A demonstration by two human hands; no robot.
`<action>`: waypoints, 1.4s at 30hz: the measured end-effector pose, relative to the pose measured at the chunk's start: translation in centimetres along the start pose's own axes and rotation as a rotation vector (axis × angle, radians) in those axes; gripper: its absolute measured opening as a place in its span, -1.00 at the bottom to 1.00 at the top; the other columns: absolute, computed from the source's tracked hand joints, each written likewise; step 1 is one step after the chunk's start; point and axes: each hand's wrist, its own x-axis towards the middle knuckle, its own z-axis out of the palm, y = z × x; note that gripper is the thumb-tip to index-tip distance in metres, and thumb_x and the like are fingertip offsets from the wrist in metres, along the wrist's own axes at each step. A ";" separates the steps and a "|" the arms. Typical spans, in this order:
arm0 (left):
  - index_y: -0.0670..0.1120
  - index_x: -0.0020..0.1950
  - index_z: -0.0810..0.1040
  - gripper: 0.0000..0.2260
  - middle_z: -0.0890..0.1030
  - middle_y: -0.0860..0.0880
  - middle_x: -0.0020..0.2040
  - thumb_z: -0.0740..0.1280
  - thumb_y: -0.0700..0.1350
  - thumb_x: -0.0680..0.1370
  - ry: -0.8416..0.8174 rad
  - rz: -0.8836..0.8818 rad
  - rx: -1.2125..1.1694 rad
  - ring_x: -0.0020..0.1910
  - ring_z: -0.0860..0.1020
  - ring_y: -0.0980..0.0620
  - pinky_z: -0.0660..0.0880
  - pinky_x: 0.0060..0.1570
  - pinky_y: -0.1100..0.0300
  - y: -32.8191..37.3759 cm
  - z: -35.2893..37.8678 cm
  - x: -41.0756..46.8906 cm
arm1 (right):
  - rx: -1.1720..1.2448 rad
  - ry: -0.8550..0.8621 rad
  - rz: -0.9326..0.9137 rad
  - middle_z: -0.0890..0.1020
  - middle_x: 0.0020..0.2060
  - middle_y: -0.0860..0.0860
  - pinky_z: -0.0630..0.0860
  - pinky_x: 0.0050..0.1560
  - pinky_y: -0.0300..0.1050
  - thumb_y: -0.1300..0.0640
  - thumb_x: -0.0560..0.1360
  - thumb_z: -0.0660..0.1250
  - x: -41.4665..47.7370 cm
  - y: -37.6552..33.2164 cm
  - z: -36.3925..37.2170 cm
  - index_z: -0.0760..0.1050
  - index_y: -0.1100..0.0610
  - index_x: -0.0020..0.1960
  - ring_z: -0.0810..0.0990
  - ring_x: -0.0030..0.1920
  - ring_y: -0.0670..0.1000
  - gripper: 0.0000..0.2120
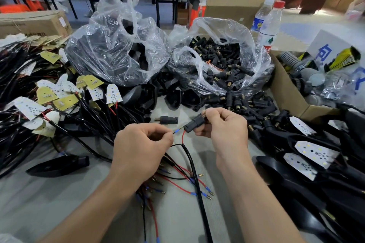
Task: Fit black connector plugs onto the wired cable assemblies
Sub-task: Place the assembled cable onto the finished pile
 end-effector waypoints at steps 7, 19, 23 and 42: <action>0.32 -0.21 0.67 -0.81 0.64 0.26 -0.39 0.52 -0.02 0.43 -0.050 0.040 0.017 -0.35 0.60 0.25 0.45 -0.31 0.44 0.1 0.2 -0.4 | -0.004 -0.049 -0.025 0.64 -0.44 0.13 0.58 -0.37 -0.13 0.31 0.55 0.30 -0.2 0.1 0.3 0.62 0.24 -0.22 0.58 -0.48 0.06 -0.79; 0.24 -0.25 0.69 -0.85 0.64 0.24 -0.40 0.50 -0.04 0.43 -0.035 0.040 0.035 -0.37 0.60 0.24 0.44 -0.34 0.42 0.2 0.2 -0.5 | 0.011 -0.020 -0.026 0.67 -0.42 0.16 0.60 -0.37 -0.14 0.29 0.59 0.29 0.0 0.1 0.2 0.61 0.28 -0.19 0.62 -0.46 0.07 -0.79; 0.23 -0.27 0.69 -0.85 0.63 0.25 -0.41 0.50 -0.04 0.42 -0.014 0.023 0.047 -0.39 0.59 0.25 0.40 -0.37 0.47 0.3 0.2 -0.4 | 0.014 -0.058 -0.013 0.68 -0.38 0.18 0.59 -0.35 -0.12 0.29 0.59 0.30 0.1 0.1 0.1 0.62 0.24 -0.19 0.62 -0.44 0.10 -0.78; 0.13 -0.35 0.64 -0.80 0.59 0.33 -0.42 0.48 -0.12 0.44 0.112 0.099 0.111 -0.36 0.61 0.26 0.50 -0.21 0.35 1.0 0.3 -0.9 | -0.114 -0.053 -0.092 0.71 -0.37 0.11 0.68 -0.23 0.01 0.21 0.58 0.35 -0.2 0.5 0.3 0.63 0.12 -0.25 0.72 -0.37 0.13 -0.76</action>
